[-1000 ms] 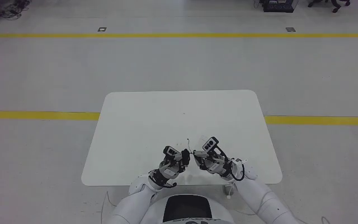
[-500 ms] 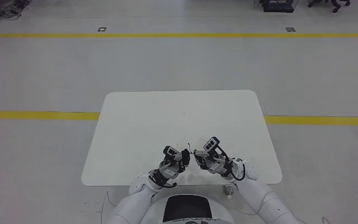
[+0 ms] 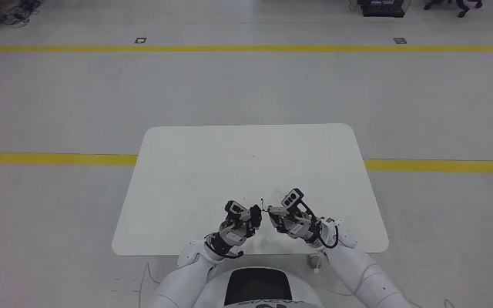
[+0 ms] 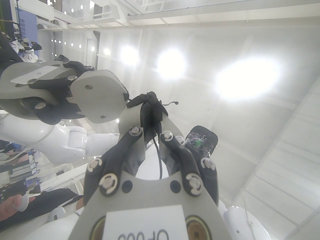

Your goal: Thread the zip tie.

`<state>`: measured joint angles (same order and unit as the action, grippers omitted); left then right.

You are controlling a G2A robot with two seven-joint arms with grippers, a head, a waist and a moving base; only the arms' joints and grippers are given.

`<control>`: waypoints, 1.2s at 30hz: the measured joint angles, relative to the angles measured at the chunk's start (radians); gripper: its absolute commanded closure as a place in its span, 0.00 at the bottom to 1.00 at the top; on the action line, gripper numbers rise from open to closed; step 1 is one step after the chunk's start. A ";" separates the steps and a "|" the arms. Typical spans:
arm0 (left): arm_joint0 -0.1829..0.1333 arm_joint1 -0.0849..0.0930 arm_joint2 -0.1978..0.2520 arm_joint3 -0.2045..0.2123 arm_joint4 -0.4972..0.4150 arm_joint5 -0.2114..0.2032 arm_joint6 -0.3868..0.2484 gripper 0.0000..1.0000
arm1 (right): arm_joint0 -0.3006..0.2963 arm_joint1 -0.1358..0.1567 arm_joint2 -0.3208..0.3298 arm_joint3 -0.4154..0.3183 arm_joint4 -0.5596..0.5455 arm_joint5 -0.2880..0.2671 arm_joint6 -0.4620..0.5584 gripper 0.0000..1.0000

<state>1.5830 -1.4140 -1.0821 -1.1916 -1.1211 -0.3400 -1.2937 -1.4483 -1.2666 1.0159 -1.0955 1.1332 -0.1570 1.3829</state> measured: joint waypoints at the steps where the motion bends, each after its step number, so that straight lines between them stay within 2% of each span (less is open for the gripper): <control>1: 0.000 0.000 0.000 0.000 0.000 0.000 0.000 1.00 | 0.000 0.000 0.001 0.001 0.000 0.000 0.001 1.00; 36: 0.000 0.000 0.000 0.000 0.000 0.000 0.000 1.00 | -0.007 -0.008 0.025 0.036 -0.011 0.008 0.007 1.00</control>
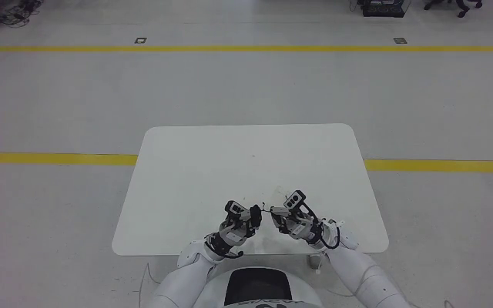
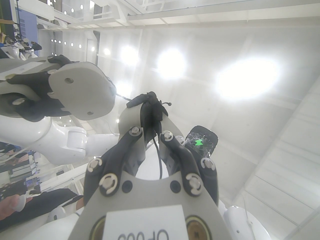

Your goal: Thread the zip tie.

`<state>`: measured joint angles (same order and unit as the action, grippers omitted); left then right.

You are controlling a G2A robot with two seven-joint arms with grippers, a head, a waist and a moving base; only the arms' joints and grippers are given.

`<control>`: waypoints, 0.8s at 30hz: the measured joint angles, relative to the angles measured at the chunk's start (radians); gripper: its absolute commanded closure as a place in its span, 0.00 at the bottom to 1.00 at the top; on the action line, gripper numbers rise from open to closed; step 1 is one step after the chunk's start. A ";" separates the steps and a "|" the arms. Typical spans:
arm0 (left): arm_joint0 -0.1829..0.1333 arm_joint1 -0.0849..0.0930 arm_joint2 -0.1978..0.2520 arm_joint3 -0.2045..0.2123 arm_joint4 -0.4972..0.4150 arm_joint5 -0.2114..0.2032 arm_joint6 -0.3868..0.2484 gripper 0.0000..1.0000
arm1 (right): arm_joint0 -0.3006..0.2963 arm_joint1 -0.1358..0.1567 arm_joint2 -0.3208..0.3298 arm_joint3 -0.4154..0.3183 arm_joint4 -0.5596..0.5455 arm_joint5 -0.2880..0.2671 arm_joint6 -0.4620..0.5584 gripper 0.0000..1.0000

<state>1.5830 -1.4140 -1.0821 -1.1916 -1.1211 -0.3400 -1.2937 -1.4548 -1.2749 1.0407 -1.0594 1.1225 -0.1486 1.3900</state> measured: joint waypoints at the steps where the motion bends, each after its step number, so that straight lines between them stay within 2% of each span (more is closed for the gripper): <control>1: 0.000 0.000 0.000 0.000 0.000 0.000 0.000 1.00 | 0.000 0.000 0.001 0.001 0.000 0.000 0.000 1.00; 24: 0.000 0.000 0.000 0.000 0.000 0.000 0.000 1.00 | 0.000 -0.005 0.010 0.021 -0.006 0.002 0.000 1.00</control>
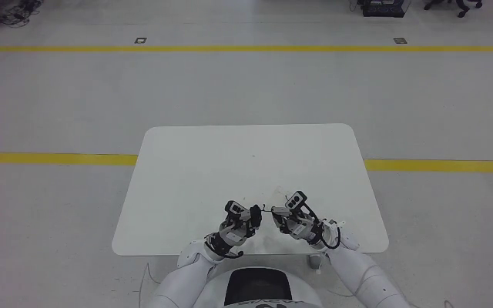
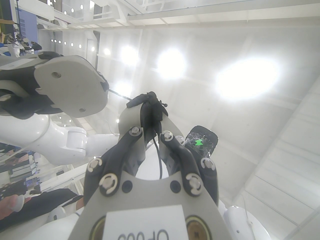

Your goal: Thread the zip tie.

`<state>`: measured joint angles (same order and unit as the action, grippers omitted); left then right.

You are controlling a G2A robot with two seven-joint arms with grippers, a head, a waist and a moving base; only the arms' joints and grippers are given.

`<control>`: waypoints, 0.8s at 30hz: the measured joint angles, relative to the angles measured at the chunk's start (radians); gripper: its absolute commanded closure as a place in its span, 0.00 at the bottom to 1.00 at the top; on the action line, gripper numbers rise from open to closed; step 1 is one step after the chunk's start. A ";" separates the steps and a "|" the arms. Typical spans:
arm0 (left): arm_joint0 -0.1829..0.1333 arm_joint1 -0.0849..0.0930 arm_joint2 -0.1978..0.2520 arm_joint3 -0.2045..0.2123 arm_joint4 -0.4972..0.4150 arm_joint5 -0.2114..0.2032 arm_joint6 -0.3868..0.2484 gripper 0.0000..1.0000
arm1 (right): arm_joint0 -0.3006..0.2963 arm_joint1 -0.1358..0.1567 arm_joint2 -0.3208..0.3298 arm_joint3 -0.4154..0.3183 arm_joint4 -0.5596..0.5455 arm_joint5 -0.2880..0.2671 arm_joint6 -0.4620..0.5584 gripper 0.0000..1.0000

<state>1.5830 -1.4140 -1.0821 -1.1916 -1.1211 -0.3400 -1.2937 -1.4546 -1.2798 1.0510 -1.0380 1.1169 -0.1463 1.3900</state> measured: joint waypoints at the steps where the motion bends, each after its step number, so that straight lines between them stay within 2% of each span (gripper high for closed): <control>1: 0.000 0.000 0.000 0.000 0.000 0.000 0.000 1.00 | 0.000 0.000 0.000 0.000 -0.001 0.000 0.000 1.00; 24: 0.000 0.000 0.000 0.000 0.000 0.000 0.000 1.00 | 0.002 -0.005 0.009 0.019 -0.010 0.000 -0.002 1.00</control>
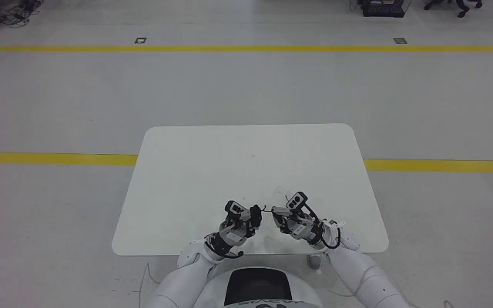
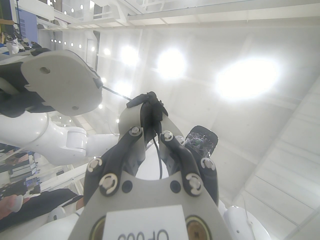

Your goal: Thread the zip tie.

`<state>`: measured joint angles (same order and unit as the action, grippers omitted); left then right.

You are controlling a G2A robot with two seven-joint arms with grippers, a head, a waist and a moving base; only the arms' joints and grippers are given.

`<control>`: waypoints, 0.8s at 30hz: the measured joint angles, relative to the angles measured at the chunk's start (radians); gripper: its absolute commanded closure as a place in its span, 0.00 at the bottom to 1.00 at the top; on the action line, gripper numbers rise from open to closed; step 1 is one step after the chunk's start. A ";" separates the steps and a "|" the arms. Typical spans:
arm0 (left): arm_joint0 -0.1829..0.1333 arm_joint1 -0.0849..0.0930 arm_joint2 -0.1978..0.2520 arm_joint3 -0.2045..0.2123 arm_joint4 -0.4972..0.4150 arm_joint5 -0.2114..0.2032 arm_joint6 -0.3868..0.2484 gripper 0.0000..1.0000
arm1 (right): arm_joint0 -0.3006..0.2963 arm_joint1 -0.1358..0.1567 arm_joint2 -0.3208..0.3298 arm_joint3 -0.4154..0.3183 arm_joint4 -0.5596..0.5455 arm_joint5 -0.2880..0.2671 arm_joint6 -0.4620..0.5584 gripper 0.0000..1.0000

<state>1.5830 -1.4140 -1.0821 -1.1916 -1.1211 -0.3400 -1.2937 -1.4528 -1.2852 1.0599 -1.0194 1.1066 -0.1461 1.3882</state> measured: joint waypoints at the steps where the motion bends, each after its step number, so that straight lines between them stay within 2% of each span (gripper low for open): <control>1: 0.000 0.000 0.000 0.000 0.000 0.000 0.000 1.00 | 0.000 0.000 0.000 0.000 0.000 0.000 0.000 1.00; 24: 0.000 0.000 0.000 0.000 0.000 0.000 0.000 1.00 | 0.001 -0.003 0.012 0.015 -0.011 0.005 -0.004 1.00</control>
<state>1.5830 -1.4140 -1.0821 -1.1916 -1.1211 -0.3400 -1.2937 -1.4519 -1.2880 1.0724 -1.0047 1.0961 -0.1412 1.3840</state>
